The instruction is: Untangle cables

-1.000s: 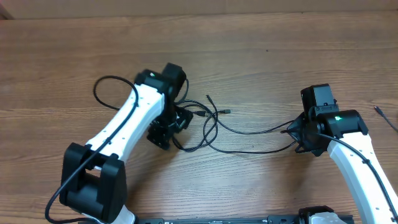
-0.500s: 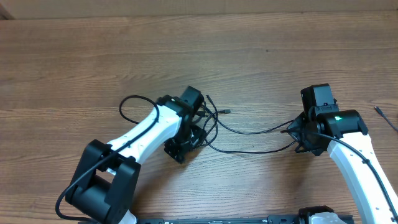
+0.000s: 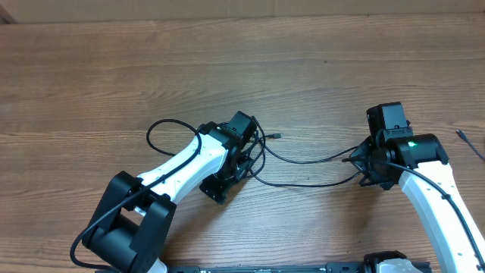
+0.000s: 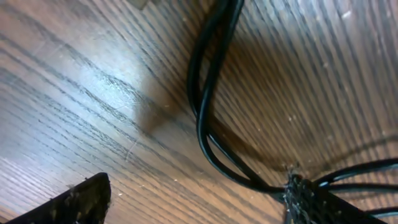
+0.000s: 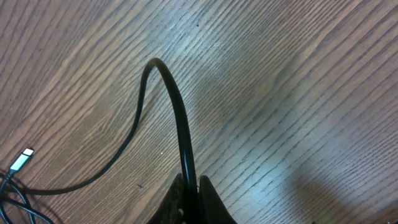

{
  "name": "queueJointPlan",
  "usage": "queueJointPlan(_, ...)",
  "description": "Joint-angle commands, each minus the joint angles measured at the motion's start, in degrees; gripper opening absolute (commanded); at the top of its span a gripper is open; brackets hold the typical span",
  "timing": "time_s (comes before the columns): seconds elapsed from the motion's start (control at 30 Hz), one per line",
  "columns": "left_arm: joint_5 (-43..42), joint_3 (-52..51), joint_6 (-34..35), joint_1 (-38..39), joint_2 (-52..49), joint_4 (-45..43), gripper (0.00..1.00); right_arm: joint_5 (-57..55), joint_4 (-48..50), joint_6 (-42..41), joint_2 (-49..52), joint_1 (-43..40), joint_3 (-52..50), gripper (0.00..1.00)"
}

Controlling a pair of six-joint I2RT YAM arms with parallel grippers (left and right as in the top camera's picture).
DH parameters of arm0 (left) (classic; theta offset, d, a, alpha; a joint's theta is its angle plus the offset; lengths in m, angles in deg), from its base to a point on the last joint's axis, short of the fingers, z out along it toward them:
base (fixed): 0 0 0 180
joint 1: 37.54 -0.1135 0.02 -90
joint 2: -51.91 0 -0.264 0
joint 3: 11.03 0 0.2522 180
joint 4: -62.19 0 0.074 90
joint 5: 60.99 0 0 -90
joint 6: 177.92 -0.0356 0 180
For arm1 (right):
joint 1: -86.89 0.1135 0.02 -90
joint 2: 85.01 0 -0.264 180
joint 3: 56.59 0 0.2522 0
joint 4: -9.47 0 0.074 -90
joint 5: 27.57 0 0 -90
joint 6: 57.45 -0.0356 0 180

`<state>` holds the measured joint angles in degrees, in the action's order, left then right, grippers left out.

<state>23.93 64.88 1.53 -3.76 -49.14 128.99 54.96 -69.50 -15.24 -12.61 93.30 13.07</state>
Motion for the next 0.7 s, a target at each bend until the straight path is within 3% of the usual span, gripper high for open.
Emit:
queueJointPlan(0.0,2.1,-0.7,4.3,0.4,-0.2,-0.6,0.86,0.1,0.2,-0.4,0.1,0.0,-0.2,0.04)
queueJointPlan(0.13,0.7,-1.0,4.3,1.2,-0.3,-2.4,0.75,0.1,0.3,-0.4,0.1,0.0,-0.2,0.04)
queueJointPlan(0.37,1.0,-1.0,5.9,2.9,-3.1,-3.0,0.73,0.1,0.2,-0.4,0.1,0.0,-0.2,0.04)
queueJointPlan(0.47,1.0,-1.0,5.9,3.0,-5.8,-3.0,0.66,0.1,0.0,-0.4,0.1,0.0,-0.2,0.04)
queueJointPlan(0.57,0.6,-1.0,5.7,3.0,-8.1,-2.5,0.55,0.1,0.0,-0.4,0.1,0.0,-0.2,0.04)
queueJointPlan(0.67,0.7,-1.0,4.0,3.0,-9.0,-2.1,0.26,0.1,0.0,-0.4,0.1,0.0,-0.2,0.04)
